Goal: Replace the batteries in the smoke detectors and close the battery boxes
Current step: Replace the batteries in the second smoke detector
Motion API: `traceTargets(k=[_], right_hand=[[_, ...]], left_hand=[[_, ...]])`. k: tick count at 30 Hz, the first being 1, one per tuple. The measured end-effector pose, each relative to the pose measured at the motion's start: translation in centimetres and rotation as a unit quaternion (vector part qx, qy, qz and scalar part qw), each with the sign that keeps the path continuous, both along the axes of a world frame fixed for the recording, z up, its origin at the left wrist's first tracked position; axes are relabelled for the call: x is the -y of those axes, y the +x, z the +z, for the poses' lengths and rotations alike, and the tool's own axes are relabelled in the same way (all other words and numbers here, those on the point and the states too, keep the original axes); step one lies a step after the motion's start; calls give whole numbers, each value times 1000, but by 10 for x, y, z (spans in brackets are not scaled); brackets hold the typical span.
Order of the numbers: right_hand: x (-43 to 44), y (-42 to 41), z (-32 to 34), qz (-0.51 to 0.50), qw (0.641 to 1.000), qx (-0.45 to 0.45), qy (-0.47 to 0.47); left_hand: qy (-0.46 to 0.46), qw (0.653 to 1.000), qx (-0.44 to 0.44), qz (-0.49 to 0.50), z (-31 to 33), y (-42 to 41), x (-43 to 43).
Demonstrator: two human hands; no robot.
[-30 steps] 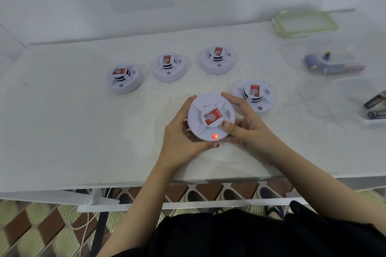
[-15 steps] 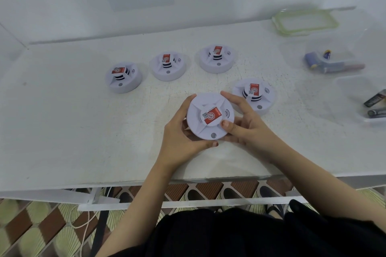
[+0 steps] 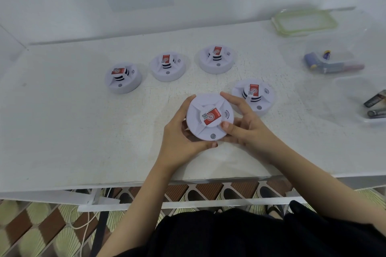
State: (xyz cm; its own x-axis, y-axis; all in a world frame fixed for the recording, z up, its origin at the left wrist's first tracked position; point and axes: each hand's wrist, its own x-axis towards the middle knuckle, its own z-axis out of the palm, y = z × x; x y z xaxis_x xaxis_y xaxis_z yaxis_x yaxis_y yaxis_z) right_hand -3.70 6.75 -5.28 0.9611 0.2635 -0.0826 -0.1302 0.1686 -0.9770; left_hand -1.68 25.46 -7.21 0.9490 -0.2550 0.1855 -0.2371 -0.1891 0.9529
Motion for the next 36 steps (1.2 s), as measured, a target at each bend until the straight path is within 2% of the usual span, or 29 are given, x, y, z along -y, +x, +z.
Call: traceTargets(k=[36], right_hand=[[0, -1, -3, -11, 1000, 1, 9]], left_hand=[[1, 1000, 8, -4, 3, -1, 1]])
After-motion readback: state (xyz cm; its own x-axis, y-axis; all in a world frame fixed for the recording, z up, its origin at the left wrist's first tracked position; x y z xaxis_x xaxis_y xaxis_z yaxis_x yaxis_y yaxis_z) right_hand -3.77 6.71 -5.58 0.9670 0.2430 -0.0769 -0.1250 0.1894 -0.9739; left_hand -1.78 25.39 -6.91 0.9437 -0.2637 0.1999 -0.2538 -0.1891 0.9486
